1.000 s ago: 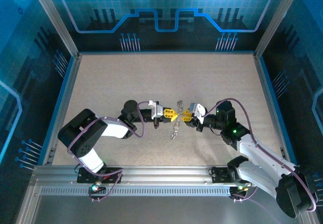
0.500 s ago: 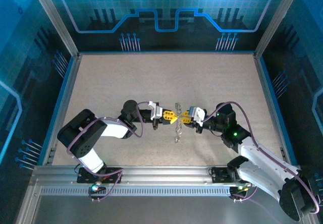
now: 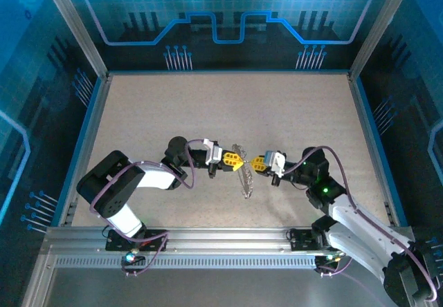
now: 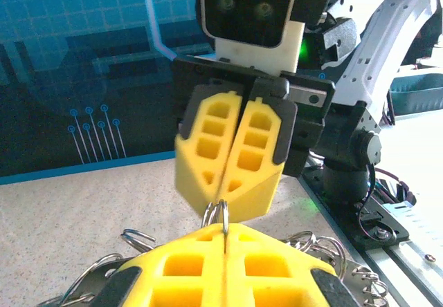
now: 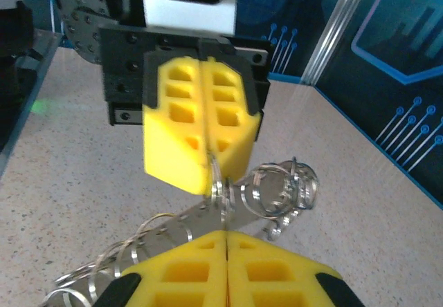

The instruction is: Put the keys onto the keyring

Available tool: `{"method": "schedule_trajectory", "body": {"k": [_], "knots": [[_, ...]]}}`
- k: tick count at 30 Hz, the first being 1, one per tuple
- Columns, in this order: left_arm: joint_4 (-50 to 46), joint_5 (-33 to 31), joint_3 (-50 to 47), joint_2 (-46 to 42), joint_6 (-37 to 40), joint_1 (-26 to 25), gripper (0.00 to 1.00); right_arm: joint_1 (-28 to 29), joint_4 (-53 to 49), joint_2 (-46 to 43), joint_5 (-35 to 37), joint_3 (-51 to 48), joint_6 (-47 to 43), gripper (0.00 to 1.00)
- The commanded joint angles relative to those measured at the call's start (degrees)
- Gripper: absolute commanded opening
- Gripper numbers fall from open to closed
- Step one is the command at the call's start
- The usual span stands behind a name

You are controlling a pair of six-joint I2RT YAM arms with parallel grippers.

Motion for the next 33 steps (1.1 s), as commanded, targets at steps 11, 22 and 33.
{"method": "schedule_trajectory", "body": {"k": [11,22,33], "knots": [[3.0,2.0,1.7,-0.8,-0.6,-0.6,0.00,3.5,0.9,-3.2,-0.5,-1.2,-2.1,0.14],[3.0,2.1,1.0,-1.5,-0.3,-1.6,0.00,3.9,3.5,1.6,3.8,0.6,-1.8,0.26],[3.0,2.6,1.8,-0.5,-0.3,-2.2,0.00,3.8,4.6,0.9,1.7,0.6,-1.7,0.25]]}}
